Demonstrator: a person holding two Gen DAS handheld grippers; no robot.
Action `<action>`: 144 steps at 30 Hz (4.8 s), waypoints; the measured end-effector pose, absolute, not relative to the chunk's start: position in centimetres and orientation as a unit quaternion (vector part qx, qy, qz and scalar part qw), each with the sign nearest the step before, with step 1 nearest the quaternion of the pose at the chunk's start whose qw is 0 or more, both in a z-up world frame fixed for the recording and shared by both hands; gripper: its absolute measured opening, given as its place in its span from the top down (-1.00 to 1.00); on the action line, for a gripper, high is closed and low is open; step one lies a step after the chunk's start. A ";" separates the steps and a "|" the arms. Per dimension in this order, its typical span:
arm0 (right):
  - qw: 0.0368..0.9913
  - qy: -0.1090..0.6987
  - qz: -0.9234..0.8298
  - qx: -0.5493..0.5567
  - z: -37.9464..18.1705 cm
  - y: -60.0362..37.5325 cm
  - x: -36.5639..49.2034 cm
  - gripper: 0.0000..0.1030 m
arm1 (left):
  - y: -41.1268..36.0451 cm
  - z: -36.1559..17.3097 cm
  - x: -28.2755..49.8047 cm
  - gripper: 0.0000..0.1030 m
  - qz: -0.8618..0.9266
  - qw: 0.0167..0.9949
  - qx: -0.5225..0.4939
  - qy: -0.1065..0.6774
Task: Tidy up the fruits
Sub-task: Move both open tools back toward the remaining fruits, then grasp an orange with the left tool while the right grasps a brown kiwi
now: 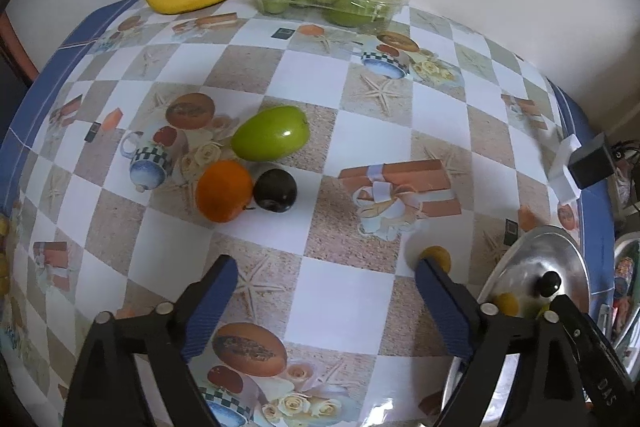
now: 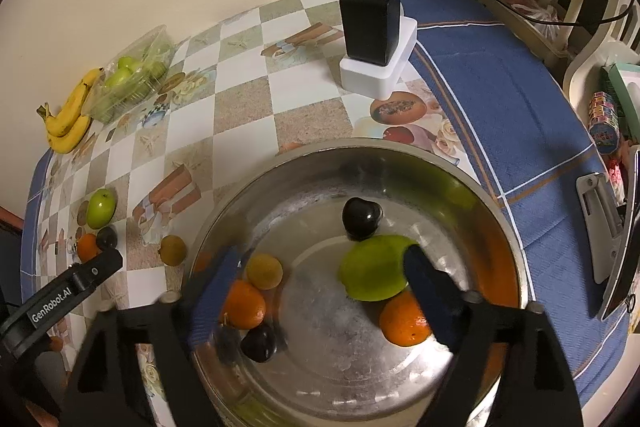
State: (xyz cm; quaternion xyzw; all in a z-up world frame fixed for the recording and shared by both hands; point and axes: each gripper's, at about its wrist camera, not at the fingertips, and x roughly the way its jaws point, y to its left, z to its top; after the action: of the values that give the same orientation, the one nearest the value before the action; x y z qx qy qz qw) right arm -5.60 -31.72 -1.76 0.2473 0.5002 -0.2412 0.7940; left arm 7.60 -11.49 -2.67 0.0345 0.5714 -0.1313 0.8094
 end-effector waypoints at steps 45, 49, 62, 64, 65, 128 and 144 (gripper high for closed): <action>0.801 0.508 -0.242 0.206 -1.0 -26.3 -2.0 -1.00 | -2.5 -0.4 11.5 -1.00 -0.087 0.834 0.014 0.544; 0.805 0.508 -0.233 0.201 -0.8 -25.2 -1.1 -1.00 | -0.7 -0.3 12.1 -1.00 -0.074 0.837 0.006 0.542; 0.825 0.508 -0.181 0.168 -0.6 -19.8 2.4 -1.00 | 5.6 -0.2 14.4 -1.00 -0.037 0.840 -0.032 0.540; 0.828 0.508 -0.173 0.165 -0.7 -19.2 2.9 -1.00 | 6.1 -0.2 14.5 -1.00 -0.036 0.840 -0.038 0.540; 0.830 0.507 -0.166 0.163 -0.7 -18.8 3.2 -1.00 | 6.3 -0.3 14.6 -1.00 -0.036 0.839 -0.039 0.541; 0.803 0.550 -0.172 0.153 -5.2 -20.9 5.7 0.50 | -3.0 -4.5 14.8 0.02 -0.179 0.804 -0.026 0.566; 0.789 0.570 -0.170 0.154 -6.0 -20.9 5.1 0.73 | -3.3 -5.0 14.8 0.06 -0.190 0.795 -0.031 0.575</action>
State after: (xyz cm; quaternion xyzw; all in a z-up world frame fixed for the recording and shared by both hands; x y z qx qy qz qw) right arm 5.13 -20.85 -6.02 0.1539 0.5700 -0.1696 0.7891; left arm 14.80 -3.29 -5.03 -0.0307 0.5747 -0.1902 0.7953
